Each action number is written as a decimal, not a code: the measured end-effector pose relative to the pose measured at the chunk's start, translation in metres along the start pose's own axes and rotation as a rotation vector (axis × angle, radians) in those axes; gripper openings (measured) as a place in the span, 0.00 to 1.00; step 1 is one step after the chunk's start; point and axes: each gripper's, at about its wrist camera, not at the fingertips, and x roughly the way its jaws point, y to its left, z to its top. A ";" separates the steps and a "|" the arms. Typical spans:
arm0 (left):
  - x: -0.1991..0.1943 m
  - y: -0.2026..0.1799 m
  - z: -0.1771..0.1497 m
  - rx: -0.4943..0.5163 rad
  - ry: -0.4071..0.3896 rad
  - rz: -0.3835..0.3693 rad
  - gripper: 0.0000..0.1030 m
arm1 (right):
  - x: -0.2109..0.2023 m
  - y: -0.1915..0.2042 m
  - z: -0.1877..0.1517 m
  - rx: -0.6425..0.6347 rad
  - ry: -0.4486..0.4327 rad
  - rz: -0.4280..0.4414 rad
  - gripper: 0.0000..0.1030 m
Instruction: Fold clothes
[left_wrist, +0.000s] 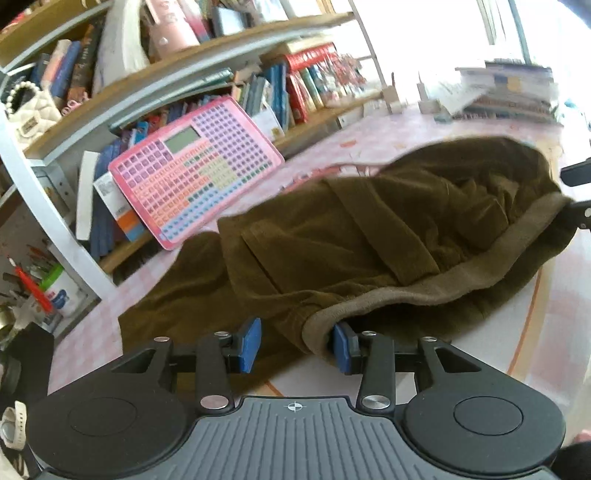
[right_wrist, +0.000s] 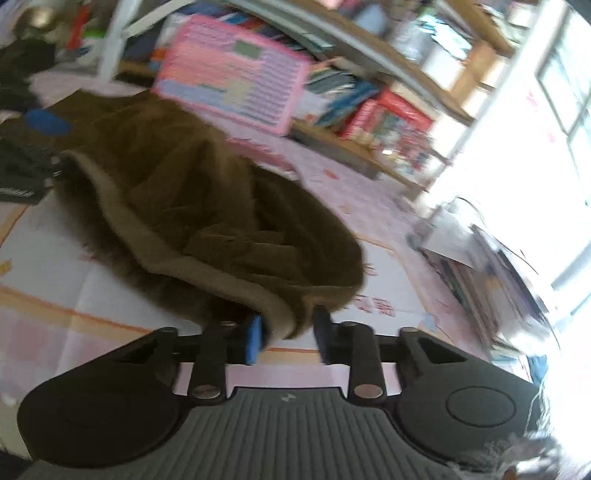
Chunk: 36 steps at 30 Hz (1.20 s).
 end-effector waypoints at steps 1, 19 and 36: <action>0.002 0.000 -0.002 0.002 0.009 -0.003 0.39 | 0.003 0.002 0.000 -0.021 0.014 0.013 0.20; -0.082 0.074 0.013 -0.374 -0.141 -0.065 0.07 | -0.046 -0.025 0.050 -0.195 -0.116 0.098 0.07; -0.107 0.082 0.165 -0.440 -0.399 -0.008 0.05 | -0.062 -0.160 0.101 0.095 -0.326 0.241 0.04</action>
